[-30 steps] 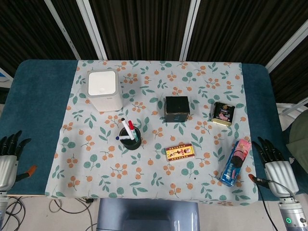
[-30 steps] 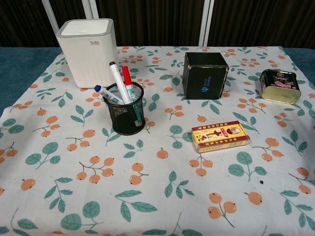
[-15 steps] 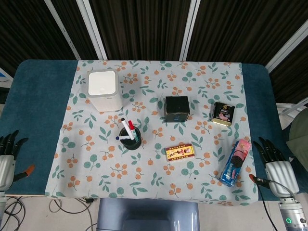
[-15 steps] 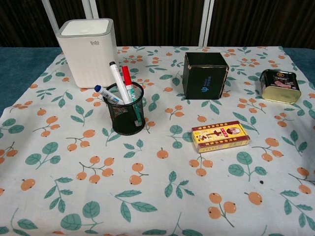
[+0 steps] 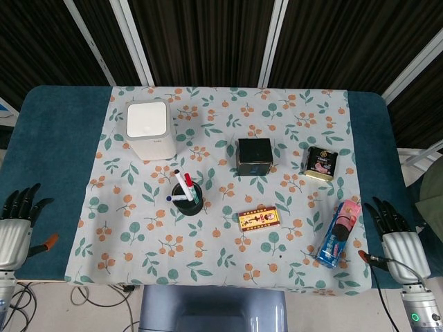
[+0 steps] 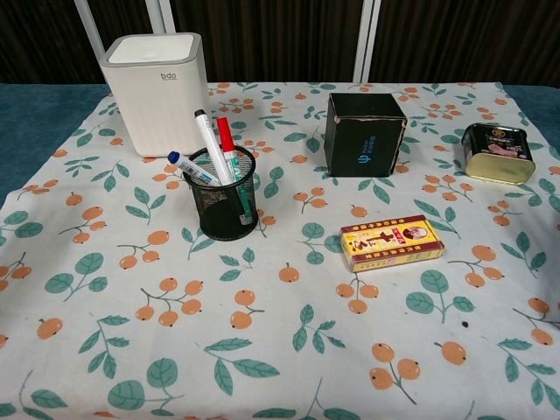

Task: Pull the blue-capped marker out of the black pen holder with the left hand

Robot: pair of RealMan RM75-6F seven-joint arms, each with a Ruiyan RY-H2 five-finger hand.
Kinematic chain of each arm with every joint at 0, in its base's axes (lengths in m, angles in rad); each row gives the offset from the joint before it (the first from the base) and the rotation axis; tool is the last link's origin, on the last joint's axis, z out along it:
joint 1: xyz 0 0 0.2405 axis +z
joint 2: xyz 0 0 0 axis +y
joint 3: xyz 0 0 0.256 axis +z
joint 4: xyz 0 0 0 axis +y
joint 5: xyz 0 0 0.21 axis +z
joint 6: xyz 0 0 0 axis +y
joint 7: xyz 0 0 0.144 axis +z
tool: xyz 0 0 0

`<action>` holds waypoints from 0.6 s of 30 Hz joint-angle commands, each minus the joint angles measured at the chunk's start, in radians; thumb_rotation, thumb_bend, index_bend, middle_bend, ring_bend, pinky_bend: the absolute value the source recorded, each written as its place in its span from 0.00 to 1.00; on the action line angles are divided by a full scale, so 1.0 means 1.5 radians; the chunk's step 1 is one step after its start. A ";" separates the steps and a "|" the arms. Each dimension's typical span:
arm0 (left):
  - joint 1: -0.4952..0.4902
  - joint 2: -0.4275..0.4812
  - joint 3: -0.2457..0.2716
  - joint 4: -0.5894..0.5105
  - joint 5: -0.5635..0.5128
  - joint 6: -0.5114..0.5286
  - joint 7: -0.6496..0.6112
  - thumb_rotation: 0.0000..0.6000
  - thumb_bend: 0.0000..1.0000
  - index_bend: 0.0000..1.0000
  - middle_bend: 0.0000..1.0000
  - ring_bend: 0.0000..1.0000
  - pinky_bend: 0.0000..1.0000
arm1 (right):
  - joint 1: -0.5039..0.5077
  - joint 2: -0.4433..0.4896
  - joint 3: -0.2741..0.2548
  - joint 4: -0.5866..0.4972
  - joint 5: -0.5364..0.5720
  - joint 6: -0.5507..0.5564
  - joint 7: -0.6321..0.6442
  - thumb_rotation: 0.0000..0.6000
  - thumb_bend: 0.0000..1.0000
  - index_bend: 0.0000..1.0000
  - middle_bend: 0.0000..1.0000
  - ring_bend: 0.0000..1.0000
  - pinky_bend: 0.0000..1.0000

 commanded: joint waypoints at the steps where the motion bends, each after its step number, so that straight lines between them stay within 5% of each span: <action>1: -0.020 0.011 -0.012 -0.028 -0.002 -0.020 0.020 1.00 0.16 0.23 0.00 0.00 0.00 | 0.000 0.001 -0.001 -0.001 -0.002 0.000 0.001 1.00 0.16 0.10 0.00 0.02 0.21; 9: -0.097 0.018 -0.059 -0.117 -0.049 -0.113 0.103 1.00 0.16 0.23 0.00 0.00 0.00 | -0.001 0.003 -0.003 -0.002 -0.002 0.000 0.000 1.00 0.16 0.11 0.00 0.02 0.21; 18: -0.214 -0.026 -0.110 -0.180 -0.186 -0.263 0.196 1.00 0.16 0.24 0.00 0.00 0.00 | -0.001 0.003 -0.001 -0.003 0.002 -0.001 0.000 1.00 0.16 0.12 0.00 0.02 0.21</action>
